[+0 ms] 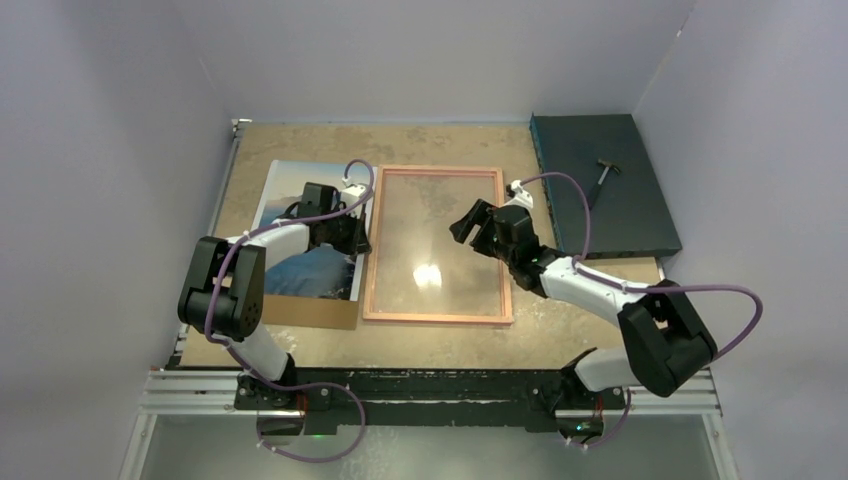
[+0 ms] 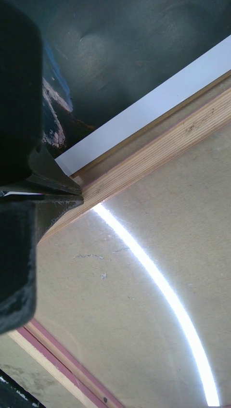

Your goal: Put the photo into the frame

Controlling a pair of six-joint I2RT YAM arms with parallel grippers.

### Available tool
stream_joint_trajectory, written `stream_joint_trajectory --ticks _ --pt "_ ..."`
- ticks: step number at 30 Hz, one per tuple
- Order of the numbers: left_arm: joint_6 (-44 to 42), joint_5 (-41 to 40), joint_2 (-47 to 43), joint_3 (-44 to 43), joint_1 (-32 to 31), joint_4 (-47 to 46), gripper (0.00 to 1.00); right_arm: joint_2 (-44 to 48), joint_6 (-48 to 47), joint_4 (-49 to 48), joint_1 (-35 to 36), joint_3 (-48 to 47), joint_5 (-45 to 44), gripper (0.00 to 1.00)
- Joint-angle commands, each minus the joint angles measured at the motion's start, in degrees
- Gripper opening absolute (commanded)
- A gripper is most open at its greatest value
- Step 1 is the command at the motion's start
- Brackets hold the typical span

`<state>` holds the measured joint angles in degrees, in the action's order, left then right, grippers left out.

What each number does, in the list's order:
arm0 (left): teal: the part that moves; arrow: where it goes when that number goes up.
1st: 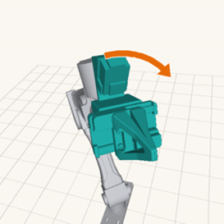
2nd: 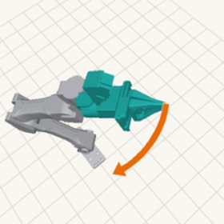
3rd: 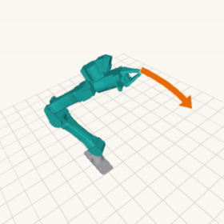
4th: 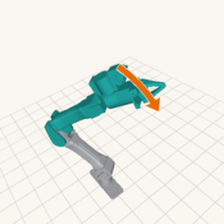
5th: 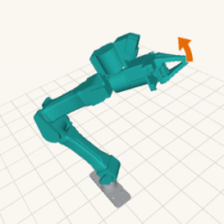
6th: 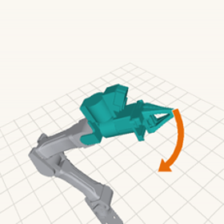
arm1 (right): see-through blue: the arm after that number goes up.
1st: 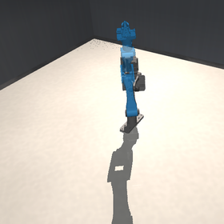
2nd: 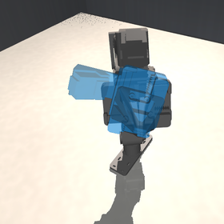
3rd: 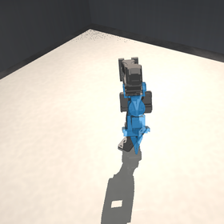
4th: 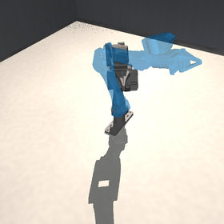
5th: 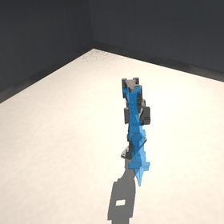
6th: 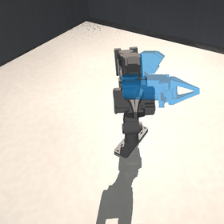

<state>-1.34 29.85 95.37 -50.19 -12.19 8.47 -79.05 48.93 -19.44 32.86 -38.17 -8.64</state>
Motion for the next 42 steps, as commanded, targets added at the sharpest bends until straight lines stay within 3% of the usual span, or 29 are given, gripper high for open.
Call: stream_joint_trajectory --ticks 1,5,15,22,38,42 --pt "-1.3 1.8 -0.3 0.6 -1.0 1.6 0.0 -0.1 -2.0 5.7 1.8 -4.1 -2.1 0.86" --pt "-1.5 1.7 -0.4 0.8 -1.0 1.7 0.0 0.8 -3.7 9.3 1.8 -4.7 -4.3 0.99" --pt "-1.6 1.7 -0.6 1.0 -1.0 1.9 0.0 2.4 -7.0 16.3 1.8 -5.3 -8.2 0.99" --pt "-1.6 1.6 -0.9 1.2 -0.9 1.9 0.0 4.7 -9.6 8.5 1.8 -2.7 -4.2 0.97" --pt "-1.9 1.8 -0.8 1.2 -1.0 1.8 0.0 0.1 -9.7 11.1 3.1 -4.7 -4.7 0.99" --pt "-2.1 1.6 -0.9 1.1 -1.0 1.8 0.0 -1.9 -10.3 16.2 4.5 -8.7 -8.4 0.99"
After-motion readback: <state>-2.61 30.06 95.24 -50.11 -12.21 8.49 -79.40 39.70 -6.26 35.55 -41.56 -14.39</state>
